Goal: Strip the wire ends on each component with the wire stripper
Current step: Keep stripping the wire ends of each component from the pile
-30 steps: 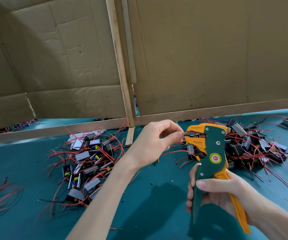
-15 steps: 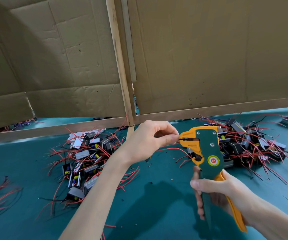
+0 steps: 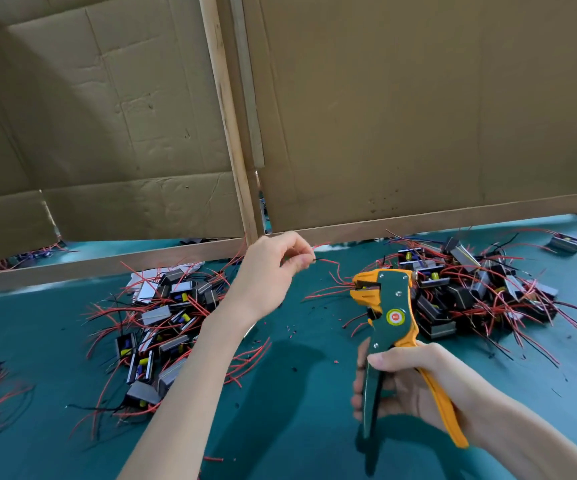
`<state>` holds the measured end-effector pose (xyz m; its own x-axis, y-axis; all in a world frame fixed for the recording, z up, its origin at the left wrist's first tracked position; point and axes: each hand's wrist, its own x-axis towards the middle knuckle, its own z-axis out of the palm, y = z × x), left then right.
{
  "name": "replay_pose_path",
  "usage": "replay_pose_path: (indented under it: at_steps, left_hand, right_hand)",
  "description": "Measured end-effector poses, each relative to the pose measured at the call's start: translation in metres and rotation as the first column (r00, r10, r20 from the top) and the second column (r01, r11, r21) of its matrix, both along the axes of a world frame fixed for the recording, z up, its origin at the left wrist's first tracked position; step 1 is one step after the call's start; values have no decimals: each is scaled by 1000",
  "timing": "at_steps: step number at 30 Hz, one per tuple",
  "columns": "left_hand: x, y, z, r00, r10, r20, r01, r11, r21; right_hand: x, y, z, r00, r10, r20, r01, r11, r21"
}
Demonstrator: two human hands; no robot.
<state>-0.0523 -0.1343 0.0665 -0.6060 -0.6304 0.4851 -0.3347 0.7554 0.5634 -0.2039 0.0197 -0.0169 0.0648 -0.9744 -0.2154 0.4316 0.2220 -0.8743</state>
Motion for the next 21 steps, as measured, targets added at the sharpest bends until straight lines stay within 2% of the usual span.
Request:
replay_pose_path:
  at_steps: [4, 9, 11, 13, 15, 19, 21]
  left_hand:
    - [-32, 2, 12, 981, 8, -195, -20, 998, -64]
    - [-100, 23, 17, 917, -115, -381, 150, 987, 63]
    - [-119, 34, 13, 933, -191, -306, 241, 961, 136]
    - [-125, 42, 6, 947, -304, -105, 319, 927, 197]
    - [-118, 45, -2, 921, -389, 36, 370, 897, 242]
    - [-77, 36, -6, 922, -384, 41, 363, 899, 246]
    - [-50, 23, -6, 957, -285, 59, 260, 927, 271]
  right_hand:
    - [-5, -3, -6, 999, 16, -31, -13, 995, 98]
    - [-13, -5, -9, 1000, -23, 1, 22, 989, 144]
    - [-15, -5, -9, 999, -45, 27, 40, 987, 159]
    - [-17, -6, -9, 998, -46, 43, 39, 985, 167]
    - [-17, -7, -10, 997, -55, 56, 45, 984, 175]
    - [-17, -8, -11, 996, -67, 60, 54, 980, 189]
    - [-17, -7, -9, 996, -63, 57, 51, 981, 189]
